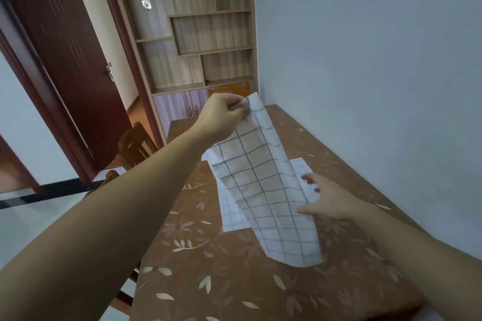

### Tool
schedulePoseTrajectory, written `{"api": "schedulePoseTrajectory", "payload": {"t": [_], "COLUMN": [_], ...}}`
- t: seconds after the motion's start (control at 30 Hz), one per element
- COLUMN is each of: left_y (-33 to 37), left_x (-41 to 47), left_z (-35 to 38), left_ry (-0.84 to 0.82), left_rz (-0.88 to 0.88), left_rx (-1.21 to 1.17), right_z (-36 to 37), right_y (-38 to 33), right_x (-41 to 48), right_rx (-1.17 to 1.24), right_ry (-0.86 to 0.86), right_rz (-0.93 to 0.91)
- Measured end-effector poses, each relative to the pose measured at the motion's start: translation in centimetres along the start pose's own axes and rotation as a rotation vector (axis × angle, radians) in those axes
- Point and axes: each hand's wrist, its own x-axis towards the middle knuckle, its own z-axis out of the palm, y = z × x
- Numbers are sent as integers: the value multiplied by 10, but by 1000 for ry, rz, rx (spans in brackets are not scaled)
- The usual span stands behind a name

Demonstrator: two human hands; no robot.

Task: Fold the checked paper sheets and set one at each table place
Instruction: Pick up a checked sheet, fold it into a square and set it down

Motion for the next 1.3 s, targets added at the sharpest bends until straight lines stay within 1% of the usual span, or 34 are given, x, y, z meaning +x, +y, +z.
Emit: {"api": "schedulePoseTrajectory", "payload": {"t": [0.13, 0.2, 0.27, 0.33, 0.43, 0.53, 0.63, 0.77, 0.87, 1.0, 1.3], "left_y": [12, 16, 13, 1, -26, -41, -38, -27, -21, -15, -8], "left_x": [-1, 0, 0, -2, -11, -18, -19, -22, -25, -29, -34], "left_z": [5, 3, -4, -12, -13, -2, 8, 14, 15, 17, 6], "left_ry": [-145, -182, -169, -142, -172, -195, -186, -210, -196, -144, -148], "left_rz": [60, 88, 111, 44, -182, -308, -301, -278, -275, -277, -237], "left_rx": [12, 26, 7, -66, -151, -392, -529, -596, -688, -750, -740], "right_z": [-12, -18, -25, -31, -38, -41, -46, -56, -60, -61, -82], "right_y": [-49, -66, -72, -70, -58, -48, -53, -68, -74, -78, -89], "right_x": [5, 4, 4, 3, 3, 7, 5, 2, -1, -6, -13], "right_rx": [274, 307, 360, 481, 652, 700, 722, 880, 977, 1011, 928], "right_ry": [108, 167, 186, 197, 184, 157, 151, 302, 324, 320, 427], "right_rz": [-150, -203, -212, -196, -144, -132, -168, -182, -172, -152, -169]}}
